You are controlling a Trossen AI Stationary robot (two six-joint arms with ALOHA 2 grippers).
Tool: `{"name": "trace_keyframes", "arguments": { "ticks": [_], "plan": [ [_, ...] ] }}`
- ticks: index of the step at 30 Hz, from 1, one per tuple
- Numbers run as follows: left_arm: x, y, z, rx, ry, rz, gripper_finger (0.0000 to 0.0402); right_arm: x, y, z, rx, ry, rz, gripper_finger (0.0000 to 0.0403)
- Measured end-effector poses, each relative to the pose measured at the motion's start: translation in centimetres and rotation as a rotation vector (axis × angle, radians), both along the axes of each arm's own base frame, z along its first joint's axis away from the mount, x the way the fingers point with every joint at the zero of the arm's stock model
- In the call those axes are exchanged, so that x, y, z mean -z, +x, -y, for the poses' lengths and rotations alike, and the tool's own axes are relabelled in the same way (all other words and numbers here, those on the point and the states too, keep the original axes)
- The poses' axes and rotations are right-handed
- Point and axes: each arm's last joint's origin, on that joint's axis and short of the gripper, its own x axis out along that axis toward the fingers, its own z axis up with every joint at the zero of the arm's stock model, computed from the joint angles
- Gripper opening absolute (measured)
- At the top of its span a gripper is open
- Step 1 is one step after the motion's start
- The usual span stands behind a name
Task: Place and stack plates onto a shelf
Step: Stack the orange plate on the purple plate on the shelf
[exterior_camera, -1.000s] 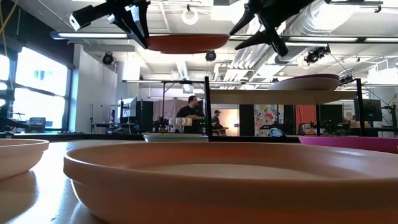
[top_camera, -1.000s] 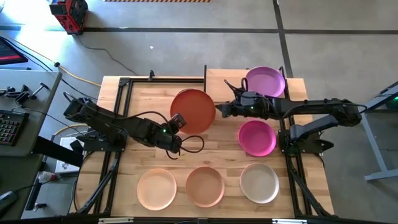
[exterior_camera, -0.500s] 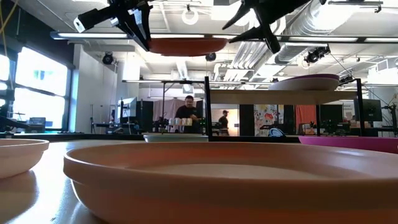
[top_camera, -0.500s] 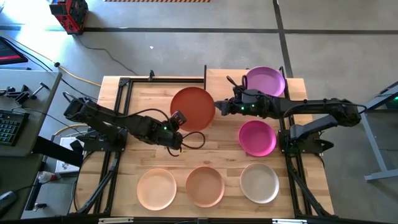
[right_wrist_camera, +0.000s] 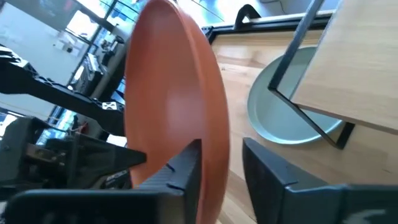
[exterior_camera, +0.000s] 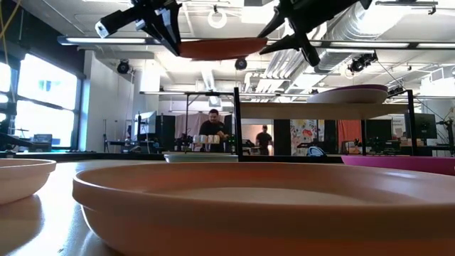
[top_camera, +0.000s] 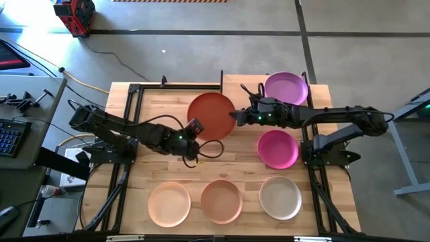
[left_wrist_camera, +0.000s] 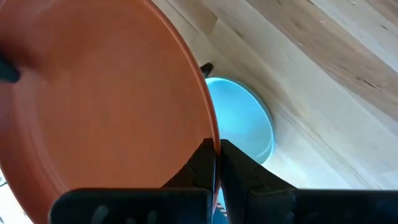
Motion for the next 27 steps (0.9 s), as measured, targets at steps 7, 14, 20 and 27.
{"name": "trace_keyframes", "arguments": {
  "ticks": [7, 14, 20, 27],
  "plan": [
    [-0.1, 0.4, -0.6, -0.01, -0.001, 0.026, 0.0002, 0.3, 0.1, 0.1, 0.01, -0.001, -0.015, 0.001],
    [-0.2, 0.5, -1.2, -0.068, -0.028, 0.062, 0.0023, 0.4, 0.1, 0.1, 0.022, 0.012, -0.025, 0.0004],
    [-0.1, 0.6, -1.7, -0.142, -0.106, 0.113, 0.0053, 0.4, 0.1, 0.1, 0.024, 0.018, -0.024, 0.0002],
    [-0.1, 0.7, -1.9, -0.21, -0.199, 0.166, 0.0104, 0.6, 0.0, 0.0, 0.034, 0.036, -0.034, 0.0001]
  ]
}}
